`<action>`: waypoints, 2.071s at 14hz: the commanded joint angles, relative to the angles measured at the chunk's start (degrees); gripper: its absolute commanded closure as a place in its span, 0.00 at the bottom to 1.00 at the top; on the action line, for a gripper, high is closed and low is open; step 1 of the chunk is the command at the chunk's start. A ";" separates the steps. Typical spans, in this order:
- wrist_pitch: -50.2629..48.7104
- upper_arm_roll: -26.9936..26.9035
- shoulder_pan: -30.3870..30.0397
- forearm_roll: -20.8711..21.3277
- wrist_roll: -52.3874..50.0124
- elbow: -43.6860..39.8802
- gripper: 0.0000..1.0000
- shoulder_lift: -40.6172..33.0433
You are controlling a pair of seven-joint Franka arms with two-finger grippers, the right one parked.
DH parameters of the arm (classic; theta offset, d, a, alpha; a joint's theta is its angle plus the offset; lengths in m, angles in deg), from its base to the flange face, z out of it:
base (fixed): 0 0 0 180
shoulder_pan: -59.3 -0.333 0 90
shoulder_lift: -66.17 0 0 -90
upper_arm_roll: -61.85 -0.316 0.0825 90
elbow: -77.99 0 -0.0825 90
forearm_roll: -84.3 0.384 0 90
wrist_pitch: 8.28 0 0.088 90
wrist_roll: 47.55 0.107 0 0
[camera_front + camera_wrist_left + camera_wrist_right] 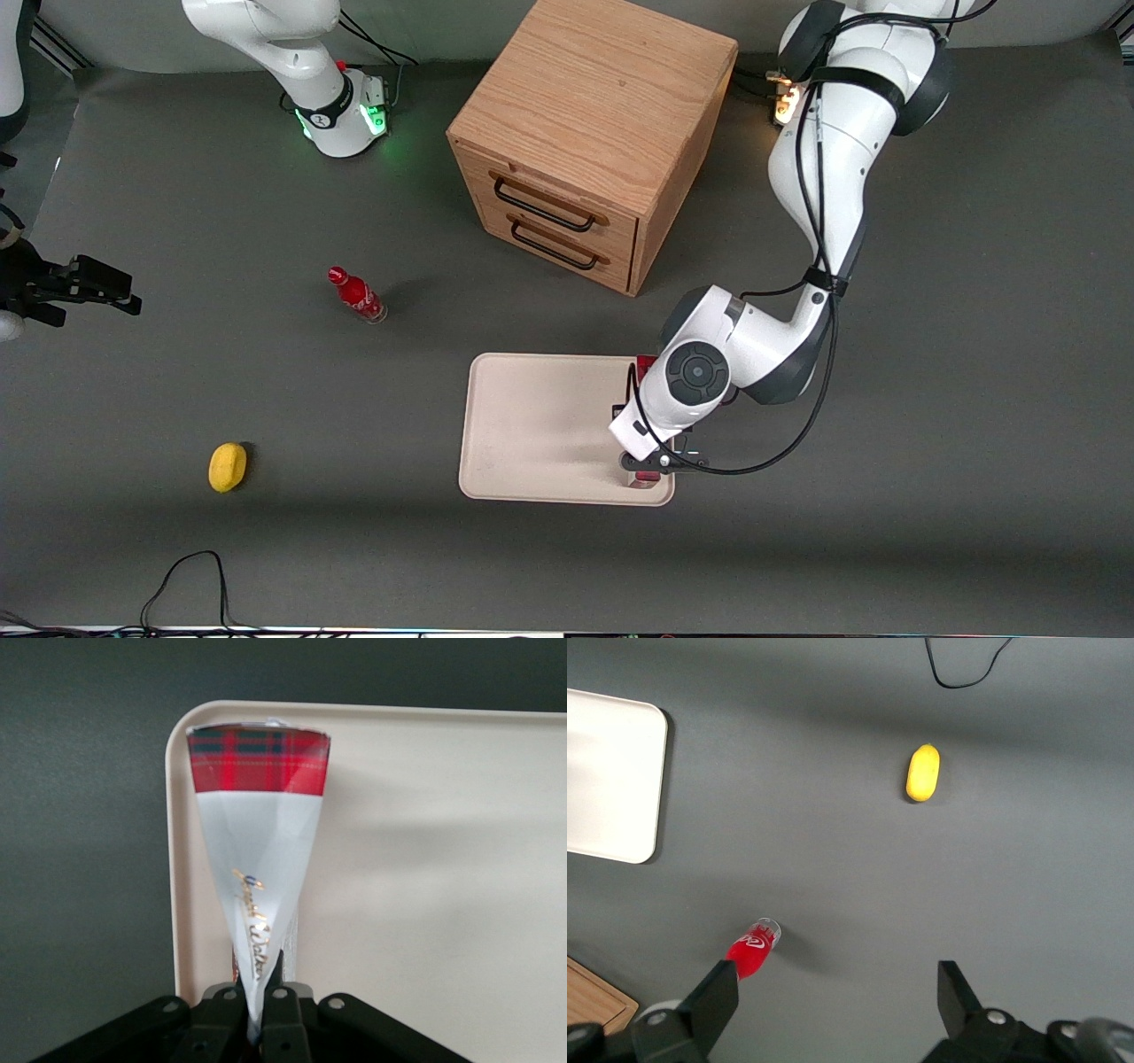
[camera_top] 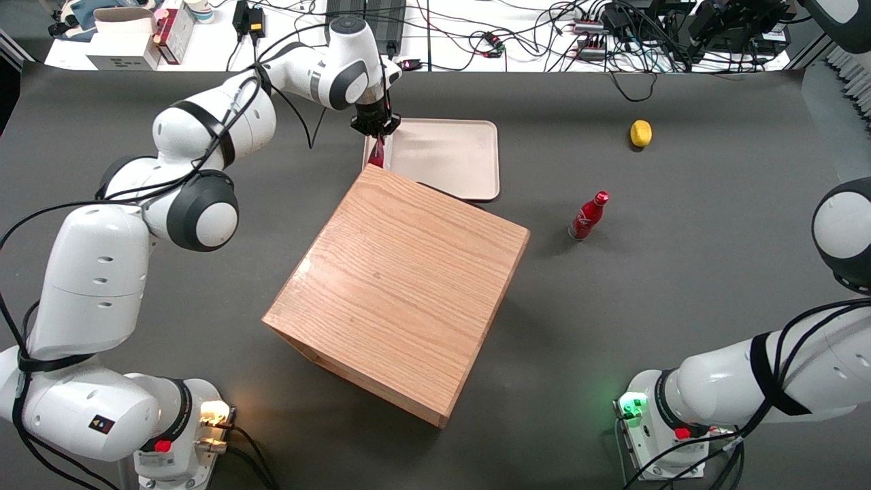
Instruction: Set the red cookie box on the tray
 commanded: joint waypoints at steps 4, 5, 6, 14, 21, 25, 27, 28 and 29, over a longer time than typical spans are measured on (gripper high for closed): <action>1.54 -0.99 0.90 1.57 -2.05 0.16 0.81 0.08; 1.54 -0.99 0.90 1.57 -2.31 0.16 0.41 0.08; 1.54 -0.99 0.99 1.92 -2.32 0.25 0.01 0.00; 1.54 -0.91 0.99 2.36 -3.19 0.34 0.00 -0.18; -3.89 -0.56 -2.95 2.37 -4.19 11.91 0.00 -14.29; -8.57 -0.47 -10.42 -2.10 6.70 28.93 0.00 -33.70; -10.92 -0.47 -16.38 -2.38 13.21 38.36 0.00 -43.90; -14.16 -0.64 -18.07 -2.38 16.37 40.57 0.00 -47.95; -18.11 -0.90 -20.00 -2.38 19.28 41.90 0.00 -51.47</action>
